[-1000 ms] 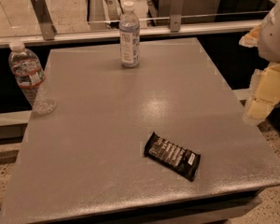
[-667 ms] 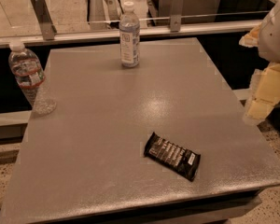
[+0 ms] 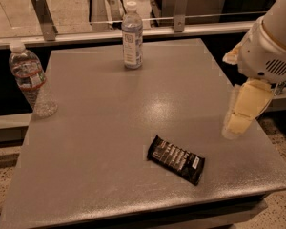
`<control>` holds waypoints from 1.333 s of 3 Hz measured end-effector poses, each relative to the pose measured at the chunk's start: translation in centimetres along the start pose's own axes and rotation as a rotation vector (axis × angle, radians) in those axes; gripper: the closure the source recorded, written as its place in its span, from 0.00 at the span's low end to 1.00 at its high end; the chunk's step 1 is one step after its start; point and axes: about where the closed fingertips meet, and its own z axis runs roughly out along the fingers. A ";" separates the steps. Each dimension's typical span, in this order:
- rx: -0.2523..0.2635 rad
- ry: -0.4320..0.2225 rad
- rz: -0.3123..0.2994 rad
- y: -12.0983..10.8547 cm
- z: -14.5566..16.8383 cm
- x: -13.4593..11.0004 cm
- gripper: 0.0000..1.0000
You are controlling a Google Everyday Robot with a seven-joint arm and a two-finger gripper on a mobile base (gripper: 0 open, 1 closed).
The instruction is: Pick rxbar chocolate
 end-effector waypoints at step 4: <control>-0.082 -0.099 0.023 6.1 9.6 -3.7 0.00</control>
Offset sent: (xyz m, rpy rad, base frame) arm -0.0257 0.0577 -0.0822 0.1137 0.0582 0.0115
